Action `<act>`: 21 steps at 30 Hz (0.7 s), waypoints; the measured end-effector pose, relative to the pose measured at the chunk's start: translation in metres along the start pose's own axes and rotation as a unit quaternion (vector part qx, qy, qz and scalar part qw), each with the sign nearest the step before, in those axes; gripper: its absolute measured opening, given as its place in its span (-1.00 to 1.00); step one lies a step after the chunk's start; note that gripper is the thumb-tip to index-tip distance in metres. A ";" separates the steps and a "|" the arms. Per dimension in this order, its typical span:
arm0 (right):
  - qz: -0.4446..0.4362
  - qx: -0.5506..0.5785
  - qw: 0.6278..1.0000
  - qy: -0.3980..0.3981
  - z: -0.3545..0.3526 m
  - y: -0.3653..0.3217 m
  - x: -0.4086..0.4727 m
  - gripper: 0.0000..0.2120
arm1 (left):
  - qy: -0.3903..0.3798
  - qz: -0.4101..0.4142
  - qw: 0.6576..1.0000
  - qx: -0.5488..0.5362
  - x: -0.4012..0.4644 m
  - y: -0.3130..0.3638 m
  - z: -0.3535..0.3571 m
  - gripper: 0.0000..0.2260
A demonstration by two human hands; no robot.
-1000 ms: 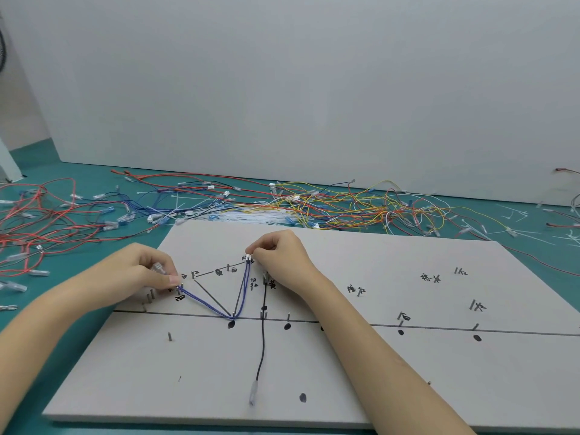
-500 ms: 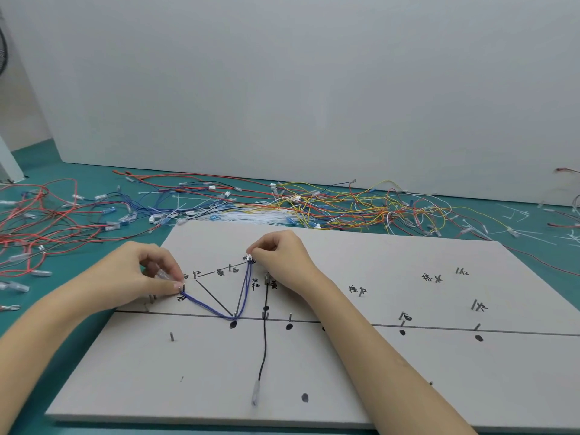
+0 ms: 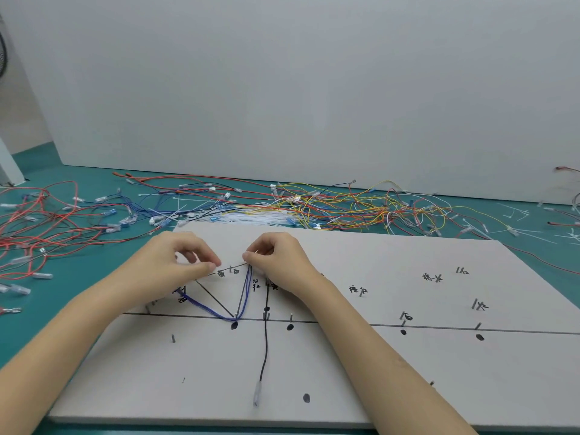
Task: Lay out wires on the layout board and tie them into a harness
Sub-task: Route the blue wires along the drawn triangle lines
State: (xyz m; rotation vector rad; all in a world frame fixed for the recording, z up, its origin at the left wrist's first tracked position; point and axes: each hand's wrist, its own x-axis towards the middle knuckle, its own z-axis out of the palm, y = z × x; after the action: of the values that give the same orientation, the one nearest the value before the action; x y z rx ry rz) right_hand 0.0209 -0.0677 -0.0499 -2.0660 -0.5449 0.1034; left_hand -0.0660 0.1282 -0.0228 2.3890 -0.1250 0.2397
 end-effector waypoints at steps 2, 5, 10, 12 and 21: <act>-0.003 -0.004 1.000 0.002 0.000 -0.001 0.000 -0.87 | -0.006 0.016 1.000 0.015 0.007 0.009 0.009 -0.87; -0.003 -0.014 1.000 0.012 -0.003 -0.003 0.001 -0.81 | -0.015 0.026 0.998 0.057 0.020 0.020 0.022 -0.91; 0.004 -0.022 1.000 0.012 -0.004 -0.003 0.002 -0.84 | -0.048 0.023 0.993 0.110 0.034 0.027 0.033 -0.93; 0.006 -0.022 1.000 0.006 -0.005 -0.004 0.002 -0.85 | -0.041 0.033 0.992 0.118 0.038 0.027 0.034 -0.91; 0.013 -0.010 1.000 -0.009 -0.012 -0.004 0.000 -0.83 | -0.009 0.015 0.998 0.052 0.039 0.017 0.040 -0.88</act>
State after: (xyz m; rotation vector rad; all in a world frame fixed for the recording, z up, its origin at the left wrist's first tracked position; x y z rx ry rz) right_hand 0.0229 -0.0748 -0.0400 -2.0932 -0.5333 0.1332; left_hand -0.0253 0.0875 -0.0328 2.4945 -0.1614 0.2449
